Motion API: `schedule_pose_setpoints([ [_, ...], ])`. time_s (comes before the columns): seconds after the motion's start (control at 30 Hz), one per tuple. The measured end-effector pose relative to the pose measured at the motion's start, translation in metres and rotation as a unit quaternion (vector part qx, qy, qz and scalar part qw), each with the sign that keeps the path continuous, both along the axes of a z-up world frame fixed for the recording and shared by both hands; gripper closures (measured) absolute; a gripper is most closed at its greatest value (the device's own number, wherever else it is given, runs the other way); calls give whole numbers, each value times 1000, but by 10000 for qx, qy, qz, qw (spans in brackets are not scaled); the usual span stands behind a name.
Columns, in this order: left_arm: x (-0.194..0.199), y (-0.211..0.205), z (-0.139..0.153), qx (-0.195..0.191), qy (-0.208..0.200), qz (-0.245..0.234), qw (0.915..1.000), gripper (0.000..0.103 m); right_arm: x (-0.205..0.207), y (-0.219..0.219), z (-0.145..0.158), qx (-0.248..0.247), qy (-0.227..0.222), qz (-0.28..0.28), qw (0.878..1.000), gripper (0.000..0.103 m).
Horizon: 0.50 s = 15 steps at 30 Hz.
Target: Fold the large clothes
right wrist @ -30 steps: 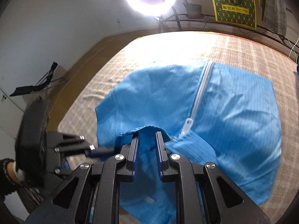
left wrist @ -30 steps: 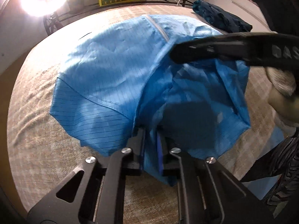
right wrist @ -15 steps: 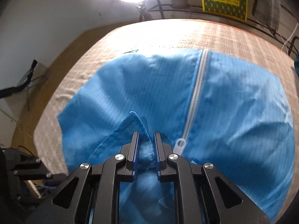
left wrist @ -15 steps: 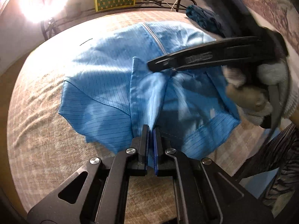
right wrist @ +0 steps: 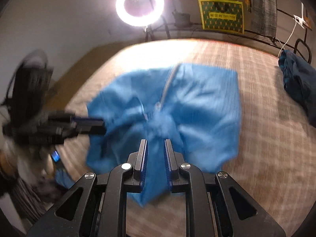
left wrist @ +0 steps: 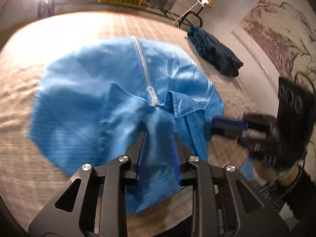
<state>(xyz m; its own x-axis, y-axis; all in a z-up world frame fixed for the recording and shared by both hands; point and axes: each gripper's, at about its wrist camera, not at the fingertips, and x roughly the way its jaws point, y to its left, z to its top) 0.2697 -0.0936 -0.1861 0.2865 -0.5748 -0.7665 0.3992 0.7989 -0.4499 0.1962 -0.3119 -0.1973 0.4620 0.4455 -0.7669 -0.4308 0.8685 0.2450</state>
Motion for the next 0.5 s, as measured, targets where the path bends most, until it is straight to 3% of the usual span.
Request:
schedule_pose_setpoints([
  [0.17,12,-17,-14,-94,219,134,9996,80,7,3,-12,-179,49,132,9997,88],
  [0.37,39,-27,-8,-703,415,288,9962,80,20,-5,-22,52,310,-5,9995,88],
  [0.5,48,-37,-2,-491,389,239,9977,80,14,-4,-25,-38,313,8,9995,88],
])
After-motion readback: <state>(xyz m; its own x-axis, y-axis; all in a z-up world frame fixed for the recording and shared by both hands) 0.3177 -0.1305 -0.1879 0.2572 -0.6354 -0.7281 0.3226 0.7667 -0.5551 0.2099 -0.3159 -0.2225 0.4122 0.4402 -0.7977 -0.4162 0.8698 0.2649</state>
